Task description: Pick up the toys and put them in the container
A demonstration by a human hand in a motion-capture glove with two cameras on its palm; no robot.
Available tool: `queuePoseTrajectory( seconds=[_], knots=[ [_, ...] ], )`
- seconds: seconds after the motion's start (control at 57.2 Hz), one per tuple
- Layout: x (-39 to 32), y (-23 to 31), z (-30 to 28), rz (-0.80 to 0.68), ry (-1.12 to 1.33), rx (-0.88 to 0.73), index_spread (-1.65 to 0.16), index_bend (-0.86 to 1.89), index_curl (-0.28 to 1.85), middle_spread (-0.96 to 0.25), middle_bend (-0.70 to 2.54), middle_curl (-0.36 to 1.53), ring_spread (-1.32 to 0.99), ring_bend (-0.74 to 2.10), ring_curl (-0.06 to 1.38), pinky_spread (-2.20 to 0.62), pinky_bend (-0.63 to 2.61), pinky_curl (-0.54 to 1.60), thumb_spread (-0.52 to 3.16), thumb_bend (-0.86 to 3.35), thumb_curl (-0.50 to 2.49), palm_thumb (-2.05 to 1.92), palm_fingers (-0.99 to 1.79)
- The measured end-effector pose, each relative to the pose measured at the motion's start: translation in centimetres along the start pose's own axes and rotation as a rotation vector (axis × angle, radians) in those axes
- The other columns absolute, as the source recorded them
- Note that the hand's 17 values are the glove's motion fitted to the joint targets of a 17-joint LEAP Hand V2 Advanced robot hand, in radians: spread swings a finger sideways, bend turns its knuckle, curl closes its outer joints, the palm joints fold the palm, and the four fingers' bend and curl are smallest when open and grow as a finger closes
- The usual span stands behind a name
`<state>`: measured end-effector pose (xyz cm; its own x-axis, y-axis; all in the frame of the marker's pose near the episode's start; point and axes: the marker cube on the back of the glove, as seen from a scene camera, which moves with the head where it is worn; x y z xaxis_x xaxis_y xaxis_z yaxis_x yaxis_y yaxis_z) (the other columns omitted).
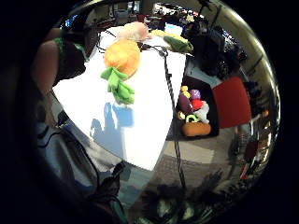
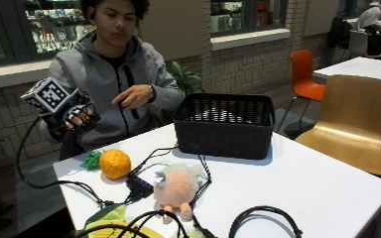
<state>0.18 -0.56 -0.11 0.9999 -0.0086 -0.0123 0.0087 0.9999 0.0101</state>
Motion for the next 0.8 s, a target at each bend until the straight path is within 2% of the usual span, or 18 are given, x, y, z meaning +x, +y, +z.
queuePoseTrajectory(
  seconds=[0.175,0.384,0.437,0.594,0.716,0.804],
  knots=[
    [0.2,-1.2,-0.8,-0.009,0.031,-0.057,-0.11,0.17,0.12,-0.01,0.44,0.15,-0.15,0.48,0.17,-0.1,0.45,0.19,1.05,0.51,0.12,0.44,0.72],
    [0.1,-1.6,-1.3,0.023,0.09,-0.081,-0.14,0.19,0.17,-0.01,0.5,0.2,-0.2,0.52,0.2,-0.13,0.49,0.25,1.5,0.65,0.22,0.41,0.65],
    [0.0,-1.6,-1.2,0.037,0.113,-0.096,-0.15,0.19,0.19,-0.01,0.5,0.21,-0.2,0.53,0.2,-0.13,0.5,0.26,1.56,0.65,0.23,0.37,0.64],
    [0.1,-2.1,-0.6,0.062,0.156,-0.112,-0.22,0.09,0.17,-0.02,0.4,0.22,-0.21,0.59,0.24,-0.12,0.67,0.33,1.45,0.45,0.17,0.1,0.36],
    [0.6,-3.4,-0.2,0.054,0.17,-0.047,-0.24,0.1,0.15,-0.02,0.41,0.25,-0.21,0.66,0.26,-0.12,0.76,0.36,1.36,0.35,0.17,0.03,0.3],
    [1.2,-4.4,0.6,0.096,0.18,-0.08,-0.26,0.09,0.14,-0.02,0.44,0.27,-0.22,0.73,0.28,-0.12,0.82,0.37,1.28,0.28,0.18,-0.01,0.3]
  ],
)
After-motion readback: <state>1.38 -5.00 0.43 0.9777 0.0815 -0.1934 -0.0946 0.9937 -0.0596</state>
